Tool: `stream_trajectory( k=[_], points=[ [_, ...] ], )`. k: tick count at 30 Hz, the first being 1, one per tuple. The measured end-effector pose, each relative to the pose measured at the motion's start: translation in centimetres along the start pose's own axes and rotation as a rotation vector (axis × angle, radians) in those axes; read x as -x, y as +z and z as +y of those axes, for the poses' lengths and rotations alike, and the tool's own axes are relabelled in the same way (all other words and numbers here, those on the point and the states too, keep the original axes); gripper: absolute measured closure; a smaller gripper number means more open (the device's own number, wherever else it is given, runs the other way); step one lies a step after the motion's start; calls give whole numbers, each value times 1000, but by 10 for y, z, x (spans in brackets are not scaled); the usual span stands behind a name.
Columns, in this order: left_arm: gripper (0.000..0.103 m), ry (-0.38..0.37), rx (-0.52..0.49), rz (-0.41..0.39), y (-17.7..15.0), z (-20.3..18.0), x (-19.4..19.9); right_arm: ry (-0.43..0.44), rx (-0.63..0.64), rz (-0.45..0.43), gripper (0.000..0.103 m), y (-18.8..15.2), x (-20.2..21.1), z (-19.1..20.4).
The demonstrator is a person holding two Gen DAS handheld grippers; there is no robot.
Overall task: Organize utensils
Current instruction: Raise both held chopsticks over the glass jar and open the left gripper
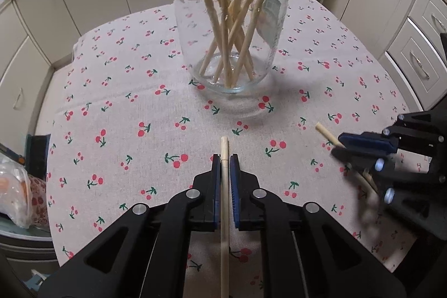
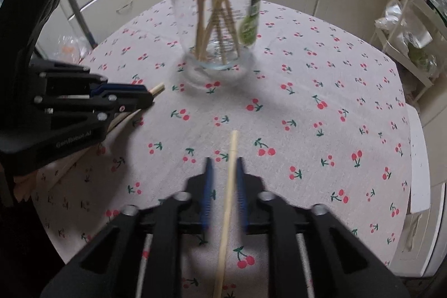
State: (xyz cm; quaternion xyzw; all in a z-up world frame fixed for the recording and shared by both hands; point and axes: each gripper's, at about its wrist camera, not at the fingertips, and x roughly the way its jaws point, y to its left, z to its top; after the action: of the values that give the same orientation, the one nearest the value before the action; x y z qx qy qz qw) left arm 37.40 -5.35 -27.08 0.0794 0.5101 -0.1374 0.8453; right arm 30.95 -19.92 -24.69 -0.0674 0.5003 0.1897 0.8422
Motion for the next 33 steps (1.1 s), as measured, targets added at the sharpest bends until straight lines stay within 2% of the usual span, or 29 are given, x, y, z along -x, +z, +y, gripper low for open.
stream_trajectory(
  k=[4, 7, 9, 12, 15, 20, 26, 30, 33],
  points=[
    [98, -53, 56, -24, -3, 9, 9, 169, -227, -33, 97, -7, 4, -30],
    [98, -102, 95, -122, -4, 17, 32, 287, -384, -133, 97, -11, 18, -50],
    [98, -153, 128, -218, -2, 24, 53, 316, -428, -200, 97, -11, 28, -56],
    [98, -208, 184, -364, 5, 35, 85, 323, -462, -298, 97, -9, 41, -59],
    [98, -231, 233, -490, 18, 42, 110, 315, -493, -394, 97, -9, 54, -63],
    [98, -189, 297, -655, 40, 47, 134, 293, -526, -521, 97, -7, 71, -72],
    [98, -116, 415, -851, 69, 61, 154, 279, -529, -549, 97, -8, 75, -75],
    [98, -100, 473, -891, 85, 73, 154, 282, -520, -556, 97, -9, 73, -74],
    [98, -96, 481, -921, 90, 76, 159, 285, -525, -548, 97, -11, 68, -75]
  ],
)
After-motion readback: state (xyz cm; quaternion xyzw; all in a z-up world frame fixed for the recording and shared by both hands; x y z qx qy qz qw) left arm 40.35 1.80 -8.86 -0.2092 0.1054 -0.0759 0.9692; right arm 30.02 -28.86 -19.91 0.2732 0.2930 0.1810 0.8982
